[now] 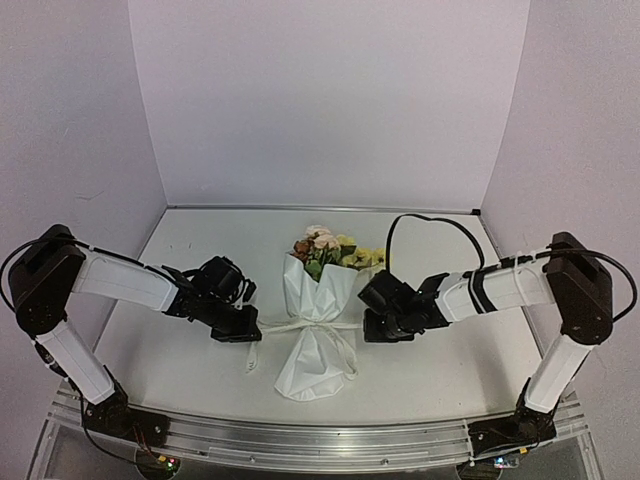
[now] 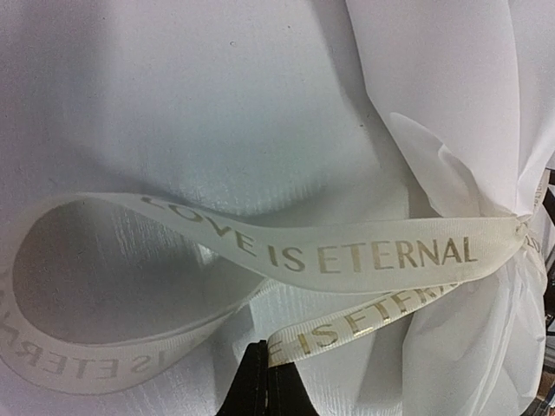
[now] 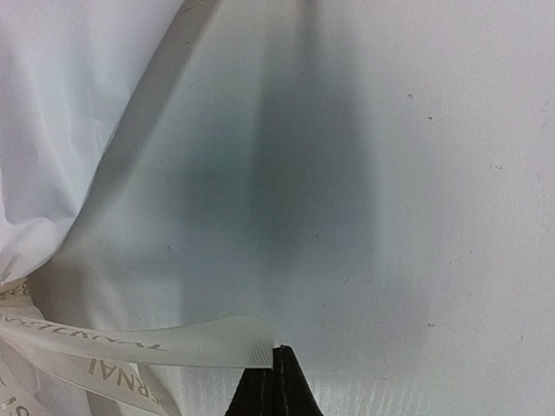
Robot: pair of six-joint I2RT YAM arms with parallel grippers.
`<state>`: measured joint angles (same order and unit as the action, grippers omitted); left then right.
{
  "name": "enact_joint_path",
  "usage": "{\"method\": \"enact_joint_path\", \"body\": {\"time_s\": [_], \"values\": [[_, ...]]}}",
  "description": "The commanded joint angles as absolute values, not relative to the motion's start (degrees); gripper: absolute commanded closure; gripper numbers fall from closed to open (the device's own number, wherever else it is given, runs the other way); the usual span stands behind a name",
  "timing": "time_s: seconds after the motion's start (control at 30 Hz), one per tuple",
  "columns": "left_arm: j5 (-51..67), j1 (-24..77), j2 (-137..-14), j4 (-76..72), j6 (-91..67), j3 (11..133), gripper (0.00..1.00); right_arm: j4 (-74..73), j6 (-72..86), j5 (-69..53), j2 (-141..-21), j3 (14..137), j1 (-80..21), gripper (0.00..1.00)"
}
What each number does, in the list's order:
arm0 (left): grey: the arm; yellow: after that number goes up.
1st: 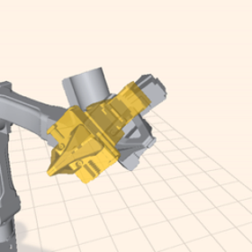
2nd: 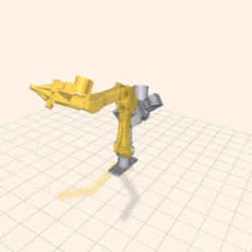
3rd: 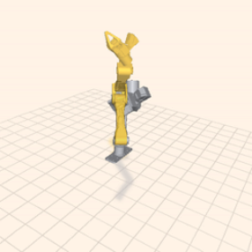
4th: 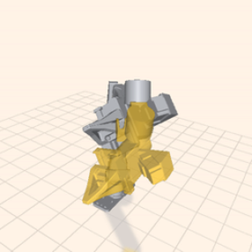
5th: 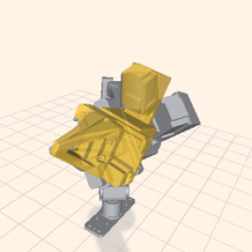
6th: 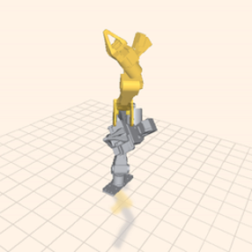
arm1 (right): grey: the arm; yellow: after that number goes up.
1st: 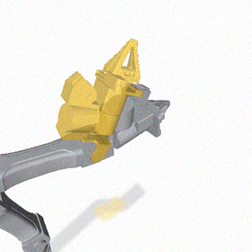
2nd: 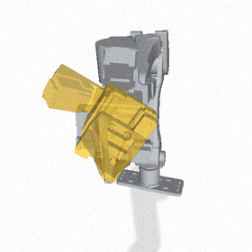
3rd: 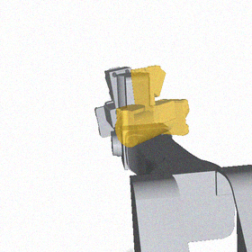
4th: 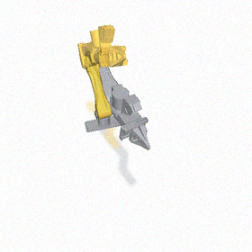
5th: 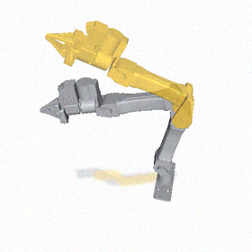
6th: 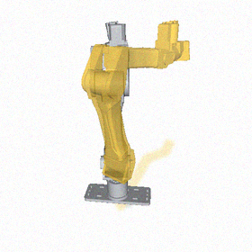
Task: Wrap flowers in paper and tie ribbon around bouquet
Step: Adjust the ribbon on the folded bouquet.
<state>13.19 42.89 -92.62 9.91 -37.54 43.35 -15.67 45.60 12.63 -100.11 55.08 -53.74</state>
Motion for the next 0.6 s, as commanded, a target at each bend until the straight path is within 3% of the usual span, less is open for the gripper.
{"method": "enact_joint_path", "body": {"time_s": [0.0, 0.57], "values": [[11.07, 41.99, -90.61, 10.12, -37.77, 42.46, 1.0, -19.97, 50.66, 17.8, -97.08, 53.12, -51.97, 1.0], [11.27, 41.82, -90.34, 9.76, -37.93, 41.9, 1.0, -20.3, 54.73, 18.48, -94.41, 50.04, -49.32, 1.0]]}}
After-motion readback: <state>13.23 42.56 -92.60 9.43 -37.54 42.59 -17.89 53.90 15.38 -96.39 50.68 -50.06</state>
